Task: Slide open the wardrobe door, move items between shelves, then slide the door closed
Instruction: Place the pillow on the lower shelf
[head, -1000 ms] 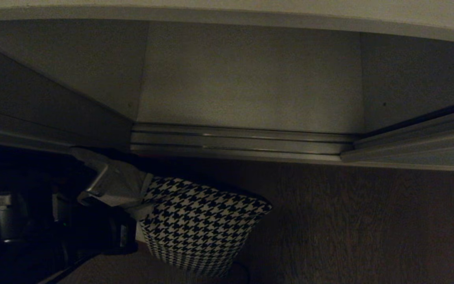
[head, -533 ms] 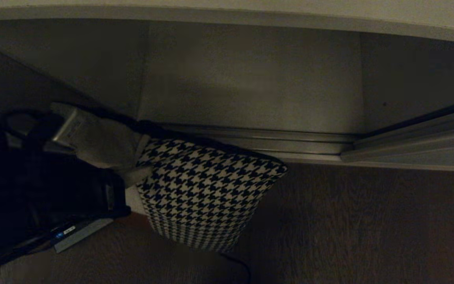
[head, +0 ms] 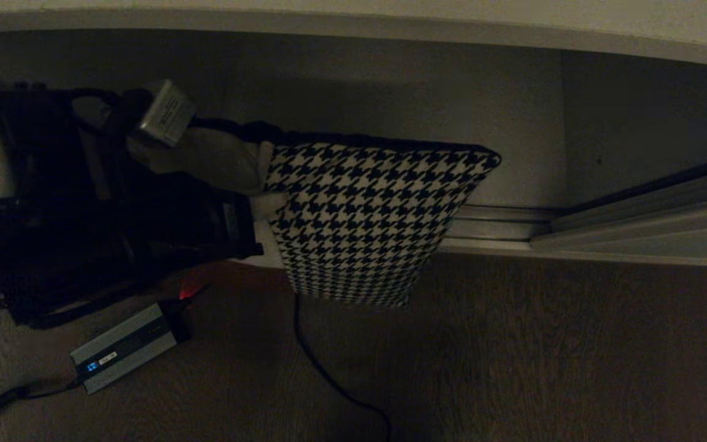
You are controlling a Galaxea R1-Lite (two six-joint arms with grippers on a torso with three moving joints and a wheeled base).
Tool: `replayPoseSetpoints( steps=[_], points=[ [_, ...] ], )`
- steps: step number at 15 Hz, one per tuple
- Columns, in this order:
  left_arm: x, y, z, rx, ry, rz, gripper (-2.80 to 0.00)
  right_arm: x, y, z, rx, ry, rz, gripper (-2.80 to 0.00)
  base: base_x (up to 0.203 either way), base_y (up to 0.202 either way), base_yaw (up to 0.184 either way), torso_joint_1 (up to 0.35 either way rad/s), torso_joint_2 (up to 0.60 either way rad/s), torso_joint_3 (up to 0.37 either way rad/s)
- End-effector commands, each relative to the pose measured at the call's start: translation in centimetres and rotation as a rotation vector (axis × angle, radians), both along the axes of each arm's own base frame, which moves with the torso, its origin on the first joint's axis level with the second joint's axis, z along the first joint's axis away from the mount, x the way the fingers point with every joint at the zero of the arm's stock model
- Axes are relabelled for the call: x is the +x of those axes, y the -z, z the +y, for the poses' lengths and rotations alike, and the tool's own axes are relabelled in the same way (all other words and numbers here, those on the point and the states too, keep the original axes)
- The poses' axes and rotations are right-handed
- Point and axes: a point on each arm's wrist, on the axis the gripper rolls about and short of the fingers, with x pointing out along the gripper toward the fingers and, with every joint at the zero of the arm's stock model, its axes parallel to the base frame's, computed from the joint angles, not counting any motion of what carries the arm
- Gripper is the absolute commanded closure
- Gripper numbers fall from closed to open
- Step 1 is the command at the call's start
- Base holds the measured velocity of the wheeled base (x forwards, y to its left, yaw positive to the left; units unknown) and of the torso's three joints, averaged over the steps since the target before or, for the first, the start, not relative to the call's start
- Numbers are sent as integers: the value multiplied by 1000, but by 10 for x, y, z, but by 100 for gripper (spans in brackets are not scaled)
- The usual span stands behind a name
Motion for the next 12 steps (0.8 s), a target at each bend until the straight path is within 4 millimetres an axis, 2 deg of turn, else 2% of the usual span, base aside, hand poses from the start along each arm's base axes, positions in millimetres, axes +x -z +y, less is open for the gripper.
replayPoseSetpoints(
  steps=[1,7,9,12],
  points=[
    [16,-4,-11,-5,-9,-9,0,0,1,0,-1,0,3,0,0,0,0,0,0,0],
    [61,-27,-33,-108,-146,-189,0,0,1,0,-1,0,3,0,0,0,0,0,0,0],
    [73,-28,-39,-127,-168,-228,0,0,1,0,-1,0,3,0,0,0,0,0,0,0],
    [82,-18,-50,-116,-172,-261,0,0,1,0,-1,0,3,0,0,0,0,0,0,0]
  ],
)
